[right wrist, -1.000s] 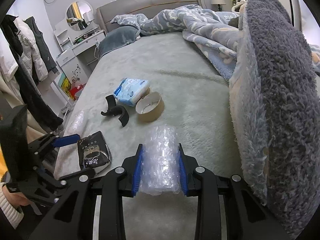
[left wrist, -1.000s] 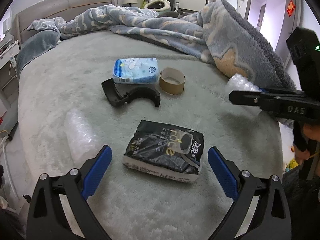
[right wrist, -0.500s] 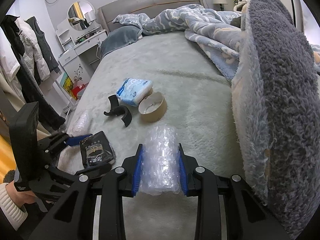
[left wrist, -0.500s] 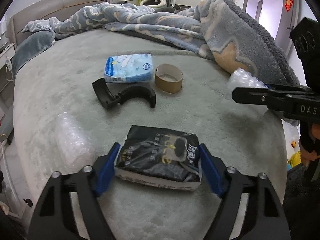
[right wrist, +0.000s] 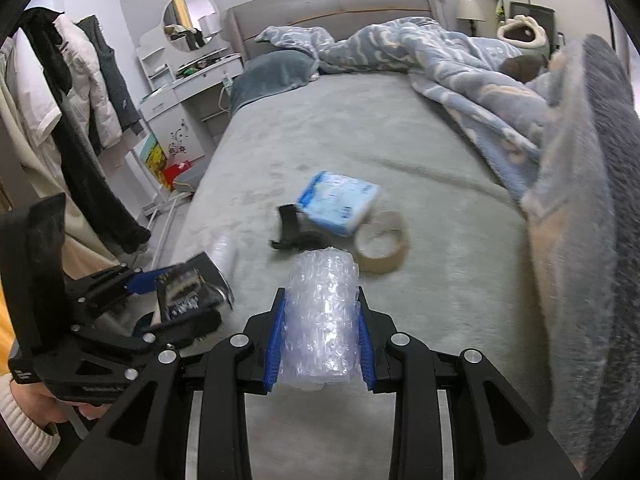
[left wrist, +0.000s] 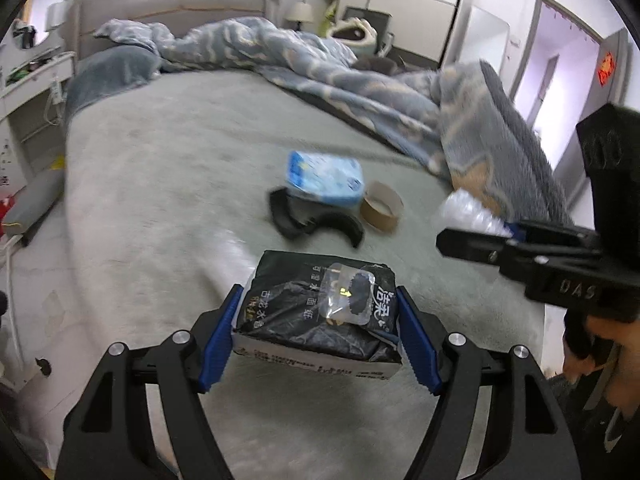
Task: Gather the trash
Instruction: 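Grasp the black snack packet with the left tool while right holds bubble wrap, then carry both items over the green bin and open both tools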
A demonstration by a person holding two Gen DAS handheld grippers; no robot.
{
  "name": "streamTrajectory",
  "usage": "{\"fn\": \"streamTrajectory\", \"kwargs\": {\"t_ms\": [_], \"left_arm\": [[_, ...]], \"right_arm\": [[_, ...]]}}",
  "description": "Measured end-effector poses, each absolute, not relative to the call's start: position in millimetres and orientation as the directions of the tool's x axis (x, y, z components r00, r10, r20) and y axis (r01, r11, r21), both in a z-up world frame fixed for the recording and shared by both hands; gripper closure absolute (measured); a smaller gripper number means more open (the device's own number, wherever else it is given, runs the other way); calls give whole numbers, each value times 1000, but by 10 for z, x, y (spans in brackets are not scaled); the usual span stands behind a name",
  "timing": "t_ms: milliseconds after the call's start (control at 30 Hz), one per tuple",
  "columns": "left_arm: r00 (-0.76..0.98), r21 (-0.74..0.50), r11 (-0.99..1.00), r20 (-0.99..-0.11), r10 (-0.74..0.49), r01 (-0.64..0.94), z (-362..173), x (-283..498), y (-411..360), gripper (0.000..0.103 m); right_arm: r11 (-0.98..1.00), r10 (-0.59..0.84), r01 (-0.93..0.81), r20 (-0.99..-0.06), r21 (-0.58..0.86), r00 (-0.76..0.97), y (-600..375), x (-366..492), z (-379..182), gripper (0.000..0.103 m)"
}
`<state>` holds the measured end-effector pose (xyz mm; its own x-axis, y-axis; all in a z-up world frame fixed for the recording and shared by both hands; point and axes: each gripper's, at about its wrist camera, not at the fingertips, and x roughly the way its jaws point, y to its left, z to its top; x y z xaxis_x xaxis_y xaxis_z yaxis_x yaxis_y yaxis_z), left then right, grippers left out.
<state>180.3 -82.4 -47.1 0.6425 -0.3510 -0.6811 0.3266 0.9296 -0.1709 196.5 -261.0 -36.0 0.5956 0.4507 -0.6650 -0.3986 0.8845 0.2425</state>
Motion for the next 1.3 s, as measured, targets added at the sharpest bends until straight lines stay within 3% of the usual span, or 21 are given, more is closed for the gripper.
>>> {"fn": "streamTrajectory", "kwargs": {"t_ms": [367,800,1300], "left_arm": [[705,-229,945,-629,-328,235,-271,1633,-201,28],[685,-168,983,-708,-171,72,-527,1510,447,28],[568,-157,987,-817,-104,-44,-1016,1383,1086,27]], "right_arm": [[858,488,-453,-664,244,567,-2091,1963,-252,71],[806,543,-543,-660,235,520,-1379,1921,-135,71],[733,606,-636,-656,240,451,-634,1818,-64,71]]}}
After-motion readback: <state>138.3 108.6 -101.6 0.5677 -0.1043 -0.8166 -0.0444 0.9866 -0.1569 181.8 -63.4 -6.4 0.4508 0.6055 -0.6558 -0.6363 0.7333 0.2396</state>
